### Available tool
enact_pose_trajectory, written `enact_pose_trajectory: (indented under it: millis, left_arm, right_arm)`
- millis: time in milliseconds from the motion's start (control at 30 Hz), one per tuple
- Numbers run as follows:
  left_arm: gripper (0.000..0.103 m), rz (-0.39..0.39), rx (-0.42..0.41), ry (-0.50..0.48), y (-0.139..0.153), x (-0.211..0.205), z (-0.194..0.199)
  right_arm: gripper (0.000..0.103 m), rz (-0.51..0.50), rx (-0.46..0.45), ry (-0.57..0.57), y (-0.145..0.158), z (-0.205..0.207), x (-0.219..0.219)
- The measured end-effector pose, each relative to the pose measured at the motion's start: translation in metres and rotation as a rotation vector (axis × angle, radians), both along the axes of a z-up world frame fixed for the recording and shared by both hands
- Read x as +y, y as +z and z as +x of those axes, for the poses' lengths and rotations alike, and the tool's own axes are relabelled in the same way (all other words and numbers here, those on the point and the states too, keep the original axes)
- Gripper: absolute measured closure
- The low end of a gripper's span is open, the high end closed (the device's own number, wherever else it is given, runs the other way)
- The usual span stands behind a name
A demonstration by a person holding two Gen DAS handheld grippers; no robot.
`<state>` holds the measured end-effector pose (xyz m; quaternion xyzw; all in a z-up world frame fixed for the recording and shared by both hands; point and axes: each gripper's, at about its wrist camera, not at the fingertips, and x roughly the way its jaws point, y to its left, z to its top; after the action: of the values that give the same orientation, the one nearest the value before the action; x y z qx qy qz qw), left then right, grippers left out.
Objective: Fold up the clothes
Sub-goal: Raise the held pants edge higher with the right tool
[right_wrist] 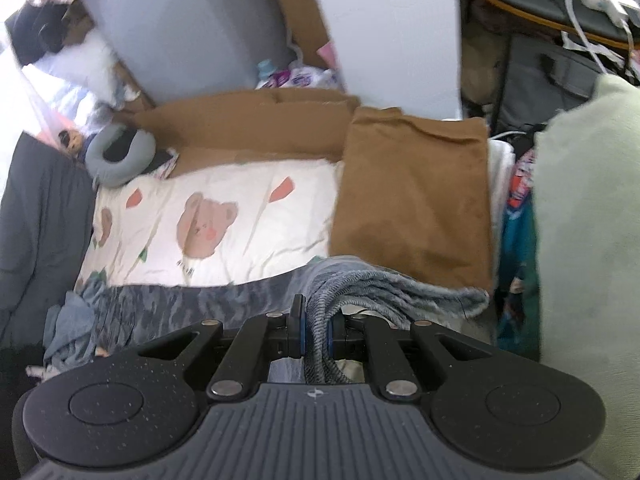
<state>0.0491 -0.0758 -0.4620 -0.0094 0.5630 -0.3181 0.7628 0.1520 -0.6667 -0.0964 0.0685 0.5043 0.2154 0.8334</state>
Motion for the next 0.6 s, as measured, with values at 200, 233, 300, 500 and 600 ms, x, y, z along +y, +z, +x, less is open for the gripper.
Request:
enact_pose_trajectory:
  millis: [200, 233, 300, 500, 600]
  left_arm:
    - [0.020, -0.043, -0.013, 0.034, 0.001, -0.001, 0.000]
    - [0.020, -0.049, -0.016, 0.043, 0.002, 0.001, 0.000]
    - [0.020, -0.056, -0.022, 0.063, 0.003, 0.006, 0.001]
    - [0.020, -0.075, -0.046, 0.137, 0.011, 0.031, 0.002]
    - [0.020, -0.090, -0.057, 0.170, 0.015, 0.043, 0.002]
  right_arm:
    - [0.095, -0.016, 0.021, 0.096, 0.020, -0.001, 0.056]
    - [0.095, -0.018, 0.025, 0.113, 0.023, 0.000, 0.066]
    - [0.095, -0.023, 0.033, 0.143, 0.026, 0.000, 0.083]
    - [0.095, -0.048, 0.048, 0.216, 0.030, -0.002, 0.132]
    - [0.095, -0.051, 0.046, 0.259, 0.036, -0.005, 0.155]
